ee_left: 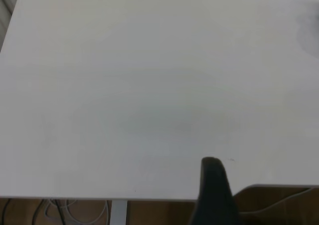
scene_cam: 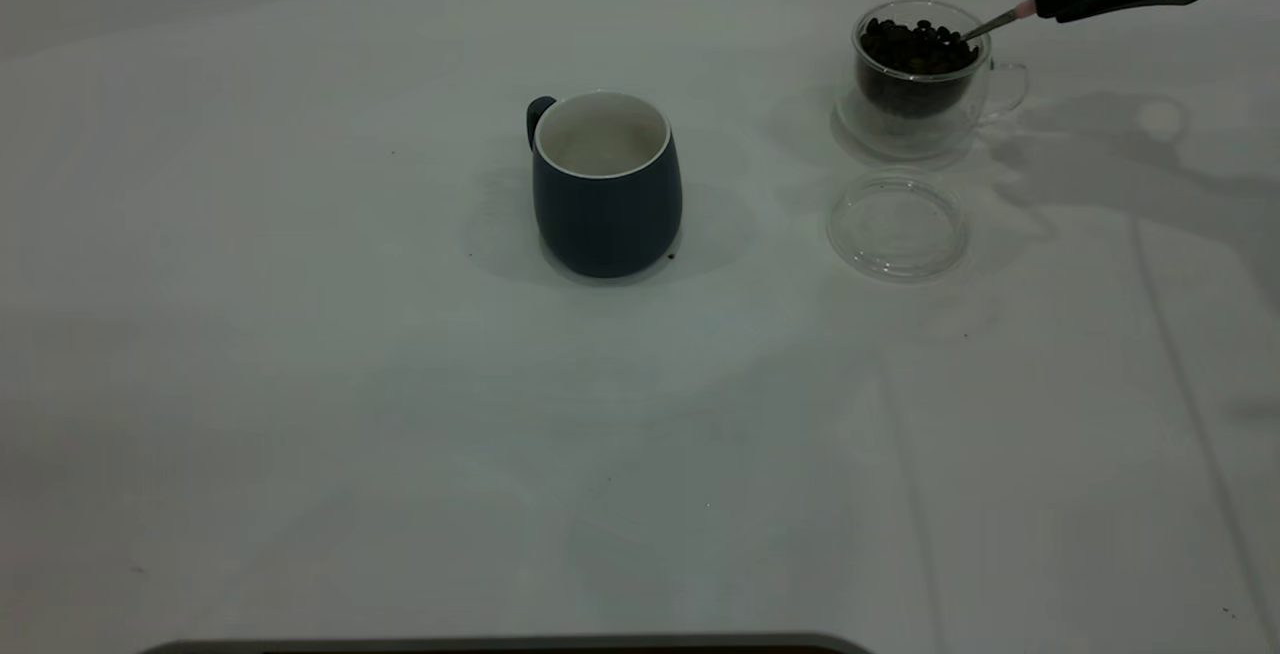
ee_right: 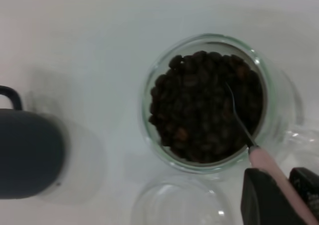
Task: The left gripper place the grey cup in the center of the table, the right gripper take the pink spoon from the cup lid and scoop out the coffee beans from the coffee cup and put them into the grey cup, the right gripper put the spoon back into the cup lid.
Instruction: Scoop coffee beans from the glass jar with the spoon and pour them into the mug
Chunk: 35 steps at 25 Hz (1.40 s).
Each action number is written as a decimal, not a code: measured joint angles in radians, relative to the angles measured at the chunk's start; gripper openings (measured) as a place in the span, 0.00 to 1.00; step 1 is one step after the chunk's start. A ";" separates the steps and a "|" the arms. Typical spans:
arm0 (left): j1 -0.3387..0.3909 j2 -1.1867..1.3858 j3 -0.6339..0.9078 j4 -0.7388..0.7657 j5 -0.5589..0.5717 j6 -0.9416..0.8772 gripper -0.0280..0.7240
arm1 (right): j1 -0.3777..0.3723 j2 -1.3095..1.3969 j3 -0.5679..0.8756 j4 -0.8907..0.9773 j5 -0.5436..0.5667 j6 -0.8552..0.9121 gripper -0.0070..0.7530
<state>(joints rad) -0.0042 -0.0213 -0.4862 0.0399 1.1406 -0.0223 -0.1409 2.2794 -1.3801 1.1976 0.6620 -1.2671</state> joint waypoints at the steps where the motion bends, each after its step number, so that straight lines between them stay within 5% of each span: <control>1: 0.000 0.000 0.000 0.000 0.000 0.000 0.82 | -0.007 0.000 0.000 0.010 0.016 0.004 0.14; 11: 0.000 0.000 0.000 0.000 0.000 0.000 0.82 | -0.105 0.046 0.000 0.084 0.173 0.023 0.14; 35: 0.000 0.000 0.000 0.000 0.000 -0.002 0.82 | -0.200 0.211 0.000 0.322 0.376 0.044 0.14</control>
<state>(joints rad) -0.0042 -0.0213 -0.4862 0.0399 1.1406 -0.0245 -0.3410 2.4901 -1.3801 1.5195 1.0379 -1.2229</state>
